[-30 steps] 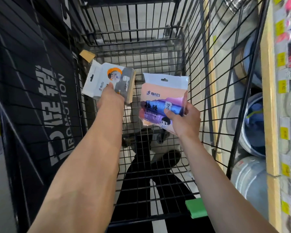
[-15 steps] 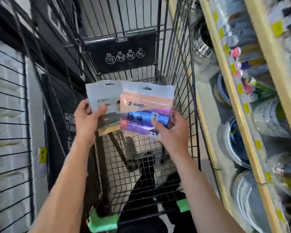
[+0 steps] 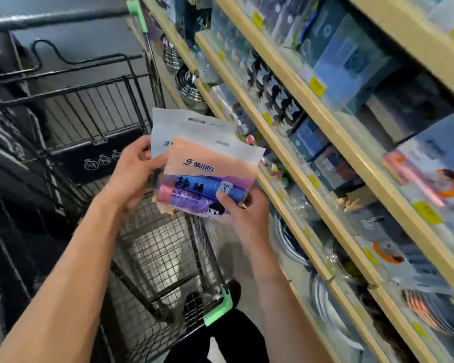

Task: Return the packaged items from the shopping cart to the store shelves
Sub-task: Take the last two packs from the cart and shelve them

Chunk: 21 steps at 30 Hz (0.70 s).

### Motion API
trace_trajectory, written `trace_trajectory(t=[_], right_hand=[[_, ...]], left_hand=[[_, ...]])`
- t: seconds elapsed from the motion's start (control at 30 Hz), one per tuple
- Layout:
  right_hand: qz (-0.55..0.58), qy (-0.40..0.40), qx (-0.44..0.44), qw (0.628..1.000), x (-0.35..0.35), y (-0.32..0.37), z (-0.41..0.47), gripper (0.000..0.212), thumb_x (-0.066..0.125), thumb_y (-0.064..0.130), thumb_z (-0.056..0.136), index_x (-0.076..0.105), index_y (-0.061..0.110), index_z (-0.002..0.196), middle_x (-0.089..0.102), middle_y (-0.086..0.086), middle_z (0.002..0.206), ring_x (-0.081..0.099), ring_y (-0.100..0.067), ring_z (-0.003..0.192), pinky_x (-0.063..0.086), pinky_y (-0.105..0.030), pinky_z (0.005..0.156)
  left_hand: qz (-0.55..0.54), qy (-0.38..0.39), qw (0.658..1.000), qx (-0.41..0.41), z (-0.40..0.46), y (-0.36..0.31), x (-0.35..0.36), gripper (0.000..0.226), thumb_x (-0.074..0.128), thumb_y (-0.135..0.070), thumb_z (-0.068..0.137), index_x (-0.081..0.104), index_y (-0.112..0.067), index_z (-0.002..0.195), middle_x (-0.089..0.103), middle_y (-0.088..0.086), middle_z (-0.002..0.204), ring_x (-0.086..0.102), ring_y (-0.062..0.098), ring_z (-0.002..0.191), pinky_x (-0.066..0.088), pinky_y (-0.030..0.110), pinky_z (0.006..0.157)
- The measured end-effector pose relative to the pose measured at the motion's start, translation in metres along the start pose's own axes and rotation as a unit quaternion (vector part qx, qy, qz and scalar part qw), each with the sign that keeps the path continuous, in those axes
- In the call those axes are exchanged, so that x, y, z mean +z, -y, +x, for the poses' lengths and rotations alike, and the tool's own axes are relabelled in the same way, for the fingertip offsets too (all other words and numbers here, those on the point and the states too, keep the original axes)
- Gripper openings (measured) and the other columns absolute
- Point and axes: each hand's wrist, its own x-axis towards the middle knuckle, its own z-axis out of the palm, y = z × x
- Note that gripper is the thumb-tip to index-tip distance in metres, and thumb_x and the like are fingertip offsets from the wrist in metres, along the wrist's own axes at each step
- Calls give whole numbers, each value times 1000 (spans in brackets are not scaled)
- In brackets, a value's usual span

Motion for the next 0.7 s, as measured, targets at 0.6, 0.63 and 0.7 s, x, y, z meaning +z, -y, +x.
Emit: trace_trajectory(t=[0.6, 0.63, 0.7], right_hand=[[96, -333, -110, 932, -179, 75, 64, 20, 71, 9, 89, 63, 21, 102, 71, 4, 92, 69, 3, 74, 52, -13, 60], [101, -353, -112, 923, -182, 74, 69, 20, 71, 9, 89, 63, 15, 107, 71, 1, 94, 70, 0, 76, 53, -15, 61], [105, -394, -112, 906, -186, 74, 80, 28, 72, 8, 89, 60, 7, 114, 70, -3, 99, 70, -3, 78, 54, -16, 60]], left_hand=[[156, 274, 948, 41, 118, -97, 299, 32, 58, 5, 95, 56, -1, 127, 67, 11, 110, 65, 9, 63, 47, 15, 43], [167, 287, 942, 58, 126, -96, 309, 34, 61, 3, 95, 58, -2, 128, 66, 14, 115, 64, 12, 67, 47, 17, 43], [183, 301, 932, 88, 146, -92, 328, 33, 65, 3, 92, 62, -4, 124, 69, 12, 113, 66, 13, 77, 56, 22, 57]])
